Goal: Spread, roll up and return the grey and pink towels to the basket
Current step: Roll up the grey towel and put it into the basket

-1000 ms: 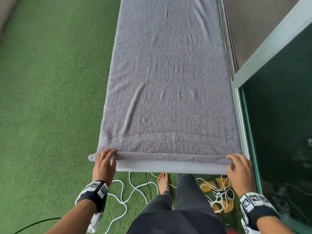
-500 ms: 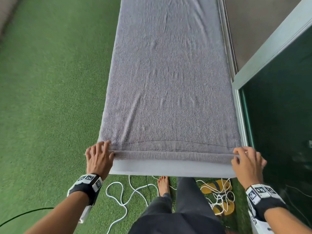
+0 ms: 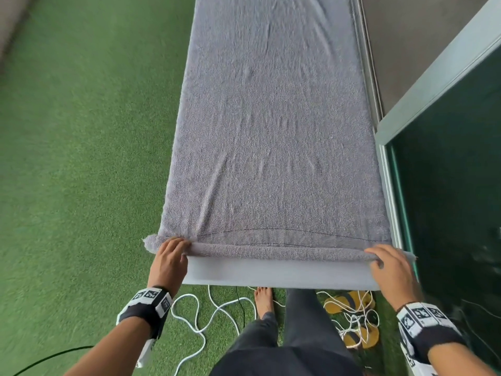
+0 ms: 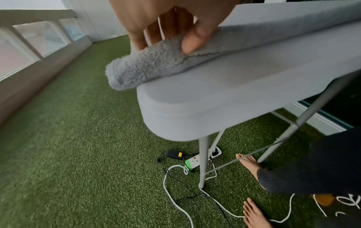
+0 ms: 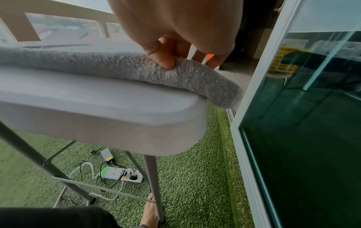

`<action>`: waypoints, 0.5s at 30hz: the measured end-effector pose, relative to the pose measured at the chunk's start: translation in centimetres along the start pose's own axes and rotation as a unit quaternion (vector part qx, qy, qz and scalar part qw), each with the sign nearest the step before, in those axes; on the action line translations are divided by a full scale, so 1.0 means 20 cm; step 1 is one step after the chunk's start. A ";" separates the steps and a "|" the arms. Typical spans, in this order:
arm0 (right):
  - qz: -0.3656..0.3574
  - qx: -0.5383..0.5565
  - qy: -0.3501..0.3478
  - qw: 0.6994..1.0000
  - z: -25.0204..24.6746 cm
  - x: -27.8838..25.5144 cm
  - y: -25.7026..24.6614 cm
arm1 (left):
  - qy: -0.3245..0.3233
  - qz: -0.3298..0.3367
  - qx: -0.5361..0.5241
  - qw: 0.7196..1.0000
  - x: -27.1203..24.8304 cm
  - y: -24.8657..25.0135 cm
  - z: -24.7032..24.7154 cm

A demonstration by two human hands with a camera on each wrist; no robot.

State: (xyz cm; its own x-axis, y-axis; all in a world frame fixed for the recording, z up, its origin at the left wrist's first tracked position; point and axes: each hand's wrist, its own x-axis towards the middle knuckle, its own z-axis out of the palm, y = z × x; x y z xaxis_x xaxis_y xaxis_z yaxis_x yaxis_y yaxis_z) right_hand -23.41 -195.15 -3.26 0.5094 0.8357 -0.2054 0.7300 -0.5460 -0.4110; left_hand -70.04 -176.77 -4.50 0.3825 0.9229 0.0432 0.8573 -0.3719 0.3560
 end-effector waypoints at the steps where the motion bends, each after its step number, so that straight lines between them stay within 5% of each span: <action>1: -0.013 -0.018 0.001 1.000 -0.01 0.01 0.00 | -0.013 0.007 0.005 1.000 0.00 0.00 -0.03; 7: -0.044 -0.096 -0.012 0.994 -0.05 0.08 -0.01 | -0.096 -0.005 0.077 0.992 0.03 0.02 -0.11; 11: -0.031 -0.110 0.029 0.993 -0.06 0.11 -0.02 | -0.085 -0.074 0.119 0.987 0.02 0.02 -0.10; 15: -0.054 -0.073 -0.043 0.995 -0.01 0.07 -0.03 | -0.058 -0.037 0.072 0.995 0.02 0.03 -0.04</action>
State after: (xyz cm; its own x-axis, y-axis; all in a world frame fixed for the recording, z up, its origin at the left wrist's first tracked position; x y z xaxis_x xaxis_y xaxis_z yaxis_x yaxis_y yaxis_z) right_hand -23.07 -193.59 -3.17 0.3873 0.8889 -0.2447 0.8404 -0.4495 -0.3027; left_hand -69.72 -176.52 -3.55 0.3459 0.9339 -0.0901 0.9220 -0.3206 0.2171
